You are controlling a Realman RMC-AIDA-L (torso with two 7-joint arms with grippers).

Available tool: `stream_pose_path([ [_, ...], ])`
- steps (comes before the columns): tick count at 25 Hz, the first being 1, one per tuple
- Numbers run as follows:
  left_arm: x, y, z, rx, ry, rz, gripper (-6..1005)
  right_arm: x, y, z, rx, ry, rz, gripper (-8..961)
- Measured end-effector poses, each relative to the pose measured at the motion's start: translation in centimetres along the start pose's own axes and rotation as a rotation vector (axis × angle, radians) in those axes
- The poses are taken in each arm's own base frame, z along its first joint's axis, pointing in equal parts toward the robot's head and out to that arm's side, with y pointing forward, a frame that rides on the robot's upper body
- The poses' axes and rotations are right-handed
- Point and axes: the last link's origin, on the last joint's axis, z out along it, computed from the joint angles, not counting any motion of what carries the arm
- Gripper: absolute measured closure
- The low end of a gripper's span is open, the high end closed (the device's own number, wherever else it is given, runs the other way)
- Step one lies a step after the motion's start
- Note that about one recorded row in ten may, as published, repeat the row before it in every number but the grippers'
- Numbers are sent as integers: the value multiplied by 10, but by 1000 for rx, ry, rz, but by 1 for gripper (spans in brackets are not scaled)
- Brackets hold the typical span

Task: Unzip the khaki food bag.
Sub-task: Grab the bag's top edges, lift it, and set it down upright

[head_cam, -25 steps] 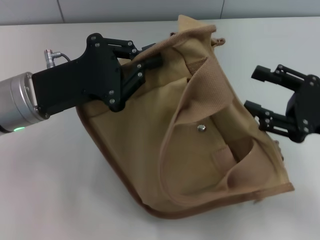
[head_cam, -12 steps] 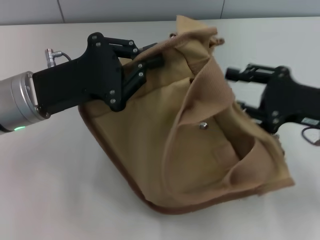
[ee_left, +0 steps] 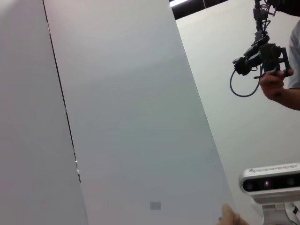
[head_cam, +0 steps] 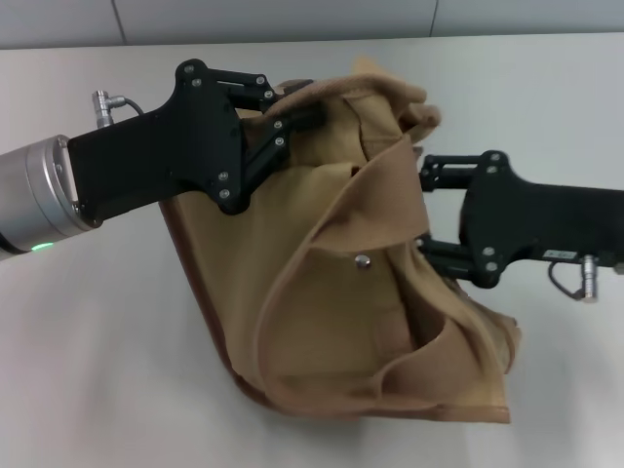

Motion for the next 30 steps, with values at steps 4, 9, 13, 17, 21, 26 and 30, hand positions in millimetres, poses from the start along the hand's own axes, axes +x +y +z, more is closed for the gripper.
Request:
stream_pose_path([
  [4,0,0,0,-1,1,-1,943,5,-2,9,15,29,-2,414],
  [9,0,0,0,-3,3,-3,943,10,-4,27,20,71,-12,453],
  [13,1,1,0,-7,7,-2,943,11,-5,39,8,94,-28,511],
  [17,1,1,0,-10,10,-2,943,11,-8,46,35,93,-27,625],
  [21,2,1,1,-11,14,1,943,10,-11,46,57,92,-16,788],
  [26,2,1,0,-10,15,4,942,10,-11,42,70,83,0,937],
  [30,4,-2,-1,16,29,2,942,10,-3,34,47,67,3,950],
])
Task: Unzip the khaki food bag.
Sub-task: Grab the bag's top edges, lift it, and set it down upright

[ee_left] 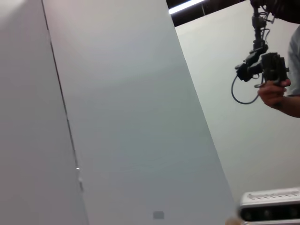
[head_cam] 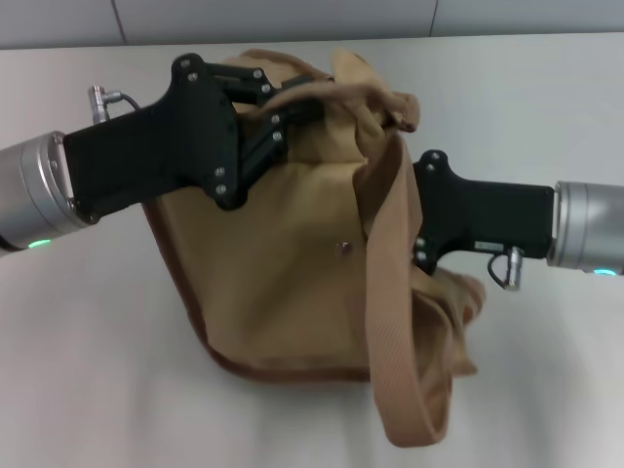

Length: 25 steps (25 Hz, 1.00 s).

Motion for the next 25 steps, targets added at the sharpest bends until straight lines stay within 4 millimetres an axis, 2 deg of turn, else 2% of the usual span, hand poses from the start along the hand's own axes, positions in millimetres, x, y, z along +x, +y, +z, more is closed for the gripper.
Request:
stream_pose_path([
  [4,0,-2,-2,45,23,-10,942,4,7,-13,-13,5,-2,943],
  [5,1,-3,-3,56,29,-9,942,8,11,-27,-15,26,-5,942],
  [6,1,-3,-4,63,31,-8,942,8,11,-27,-15,26,-5,940],
  [9,1,-4,-5,69,30,-9,942,14,20,-50,-9,45,11,935],
  [10,0,-4,-5,75,27,-11,942,17,27,-65,-4,37,35,934],
  [12,-1,-4,-5,81,27,-13,942,19,31,-71,-7,35,44,930],
  [14,-1,-5,-6,87,28,-16,942,23,42,-86,-5,34,70,927],
  [15,-1,-5,-6,91,30,-16,942,27,51,-100,8,37,95,926],
  [16,-1,-5,-6,92,31,-15,942,27,51,-100,8,37,95,924],
  [20,1,-7,-6,104,37,-12,941,37,72,-129,63,41,154,917],
  [25,0,-8,-5,104,35,-11,941,41,73,-147,200,-46,228,909],
])
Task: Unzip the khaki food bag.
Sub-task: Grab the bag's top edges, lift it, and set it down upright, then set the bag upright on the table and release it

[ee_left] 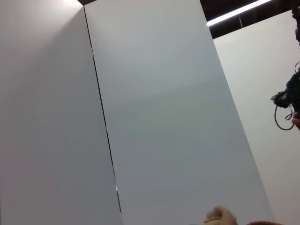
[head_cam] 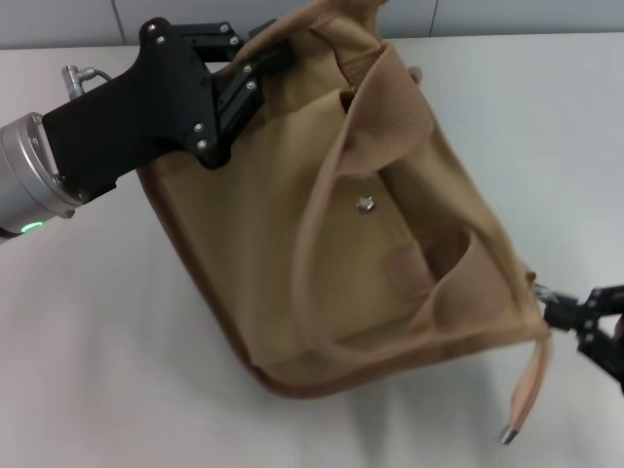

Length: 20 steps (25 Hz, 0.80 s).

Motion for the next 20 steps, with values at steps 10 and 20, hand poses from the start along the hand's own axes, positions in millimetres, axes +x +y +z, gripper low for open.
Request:
stream_pose_path([
  [10,0,1,-3,12,4,-2,941,-3,-20,-26,227,-49,-1,706],
  [20,2,-1,-3,33,25,-7,941,5,-40,-2,228,55,-24,507],
])
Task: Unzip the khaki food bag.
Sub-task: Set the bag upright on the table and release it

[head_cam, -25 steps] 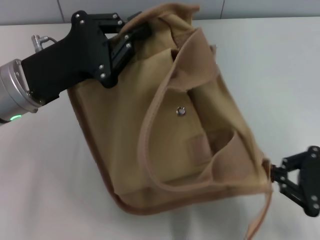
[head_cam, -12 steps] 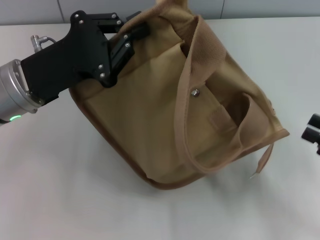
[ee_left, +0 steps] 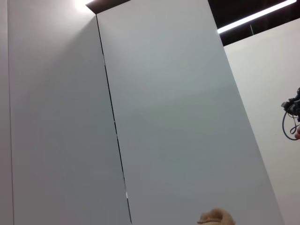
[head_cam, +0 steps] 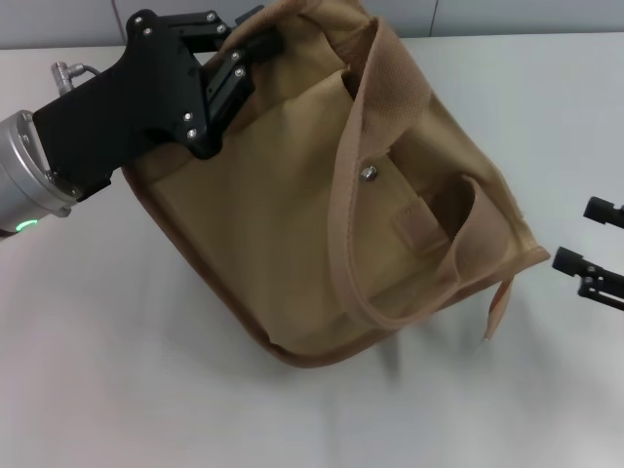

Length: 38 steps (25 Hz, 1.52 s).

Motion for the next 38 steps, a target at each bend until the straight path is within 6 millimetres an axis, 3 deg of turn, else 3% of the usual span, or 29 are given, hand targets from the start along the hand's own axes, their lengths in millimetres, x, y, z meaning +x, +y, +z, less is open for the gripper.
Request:
stream_pose_path([
  [2,0,0,0,-1,0,0,940,1,-2,4,3,11,-7,471],
  [5,1,0,0,-2,1,1,940,1,-10,25,-19,70,-46,237],
  [9,1,0,0,-3,2,2,940,-1,-12,45,-62,109,-82,191],
  [10,1,0,0,-4,2,1,940,-3,-13,60,-91,128,-101,180],
  [11,1,0,0,-4,2,1,940,-3,-13,60,-91,128,-101,193],
  [15,1,0,1,-7,3,0,940,-4,-17,98,-120,192,-111,246],
  [19,0,3,0,-15,1,-6,940,-11,-19,109,-102,158,-105,398],
  [30,-30,34,-12,10,-46,-93,939,-72,-53,87,107,-120,-93,636],
  [38,-55,56,-24,45,-136,-119,939,-81,-58,100,69,-80,-86,757],
])
